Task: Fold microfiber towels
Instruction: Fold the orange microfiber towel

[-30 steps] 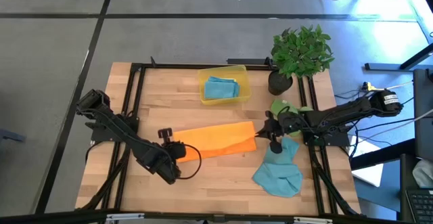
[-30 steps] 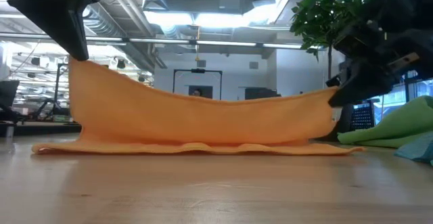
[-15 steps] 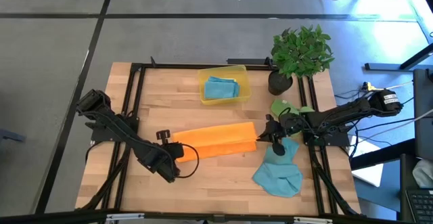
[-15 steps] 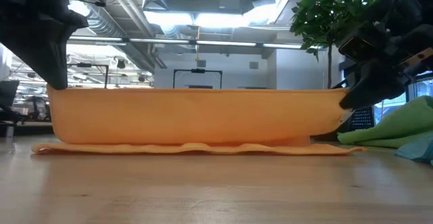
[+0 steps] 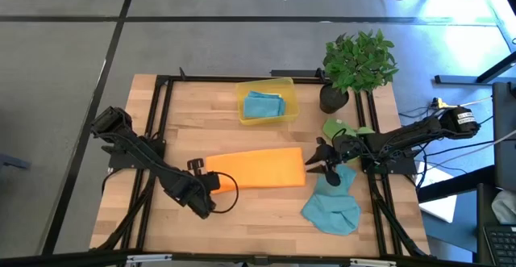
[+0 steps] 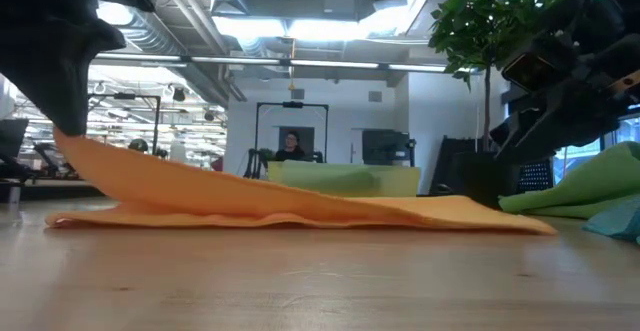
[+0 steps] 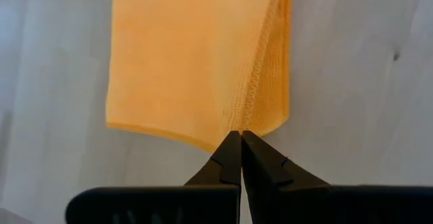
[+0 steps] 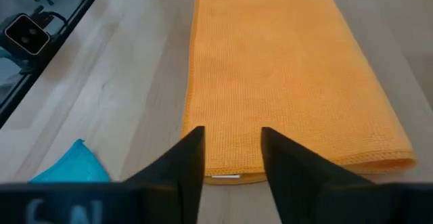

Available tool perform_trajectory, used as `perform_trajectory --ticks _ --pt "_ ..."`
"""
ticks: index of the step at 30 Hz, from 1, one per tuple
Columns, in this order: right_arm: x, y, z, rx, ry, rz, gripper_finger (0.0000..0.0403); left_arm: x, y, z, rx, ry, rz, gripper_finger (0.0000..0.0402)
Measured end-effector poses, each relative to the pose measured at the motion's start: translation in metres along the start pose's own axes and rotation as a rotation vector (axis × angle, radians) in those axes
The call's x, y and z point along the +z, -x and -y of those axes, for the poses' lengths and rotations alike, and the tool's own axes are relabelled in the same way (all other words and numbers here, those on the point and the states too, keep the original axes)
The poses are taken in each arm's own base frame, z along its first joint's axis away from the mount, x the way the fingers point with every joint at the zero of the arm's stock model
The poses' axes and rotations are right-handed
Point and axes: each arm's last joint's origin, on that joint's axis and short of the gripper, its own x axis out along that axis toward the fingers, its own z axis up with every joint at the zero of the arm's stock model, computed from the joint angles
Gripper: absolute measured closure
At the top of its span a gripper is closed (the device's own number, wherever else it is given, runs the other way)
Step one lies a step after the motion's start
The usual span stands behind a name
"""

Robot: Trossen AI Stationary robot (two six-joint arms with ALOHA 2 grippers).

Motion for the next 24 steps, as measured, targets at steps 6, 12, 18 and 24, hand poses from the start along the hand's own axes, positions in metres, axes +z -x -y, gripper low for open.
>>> perform_trajectory --ticks 6,12,18,24 --pt "0.003 0.000 0.000 0.004 0.029 0.033 0.0225 0.001 0.000 0.003 -0.055 0.017 -0.014 0.0388" --pt "0.010 0.001 -0.002 0.009 0.061 0.105 0.0224 0.006 -0.002 0.001 -0.058 0.041 -0.006 0.0322" --pt "0.019 0.002 -0.003 -0.007 0.104 0.198 0.0224 0.017 -0.005 -0.008 0.050 0.073 0.120 0.0274" --pt "0.031 0.005 -0.006 -0.002 0.225 0.336 0.0224 0.031 -0.016 0.002 0.039 -0.031 0.403 0.0276"
